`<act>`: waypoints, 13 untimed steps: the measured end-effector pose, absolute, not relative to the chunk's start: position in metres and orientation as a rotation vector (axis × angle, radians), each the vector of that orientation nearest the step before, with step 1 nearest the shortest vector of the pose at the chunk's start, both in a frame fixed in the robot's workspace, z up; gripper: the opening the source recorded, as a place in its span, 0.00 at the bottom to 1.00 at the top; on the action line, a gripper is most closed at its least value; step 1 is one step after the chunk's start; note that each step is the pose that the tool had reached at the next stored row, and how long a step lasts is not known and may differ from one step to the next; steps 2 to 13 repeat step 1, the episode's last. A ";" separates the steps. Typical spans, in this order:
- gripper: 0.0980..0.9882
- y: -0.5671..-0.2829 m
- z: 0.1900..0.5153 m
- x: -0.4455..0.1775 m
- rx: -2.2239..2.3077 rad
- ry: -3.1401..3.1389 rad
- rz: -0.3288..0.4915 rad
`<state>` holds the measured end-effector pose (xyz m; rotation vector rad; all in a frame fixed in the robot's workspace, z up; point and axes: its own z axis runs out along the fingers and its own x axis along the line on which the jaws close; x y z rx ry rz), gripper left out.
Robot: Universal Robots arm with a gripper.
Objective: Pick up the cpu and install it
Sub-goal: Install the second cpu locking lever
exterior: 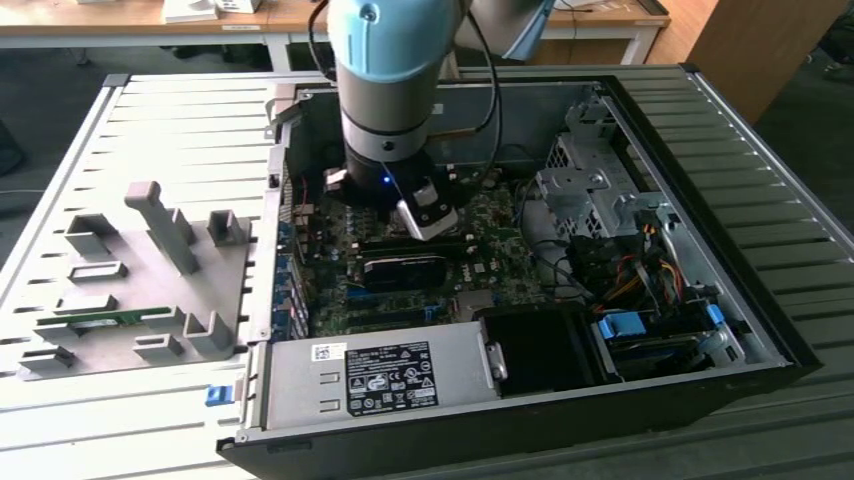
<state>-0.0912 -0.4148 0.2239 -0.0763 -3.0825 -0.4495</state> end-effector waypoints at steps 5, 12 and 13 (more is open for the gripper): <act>0.03 -0.415 0.225 -0.091 -0.076 -3.082 -0.449; 0.03 -0.415 0.225 -0.091 -0.076 -3.082 -0.449; 0.03 -0.415 0.225 -0.091 -0.076 -3.082 -0.449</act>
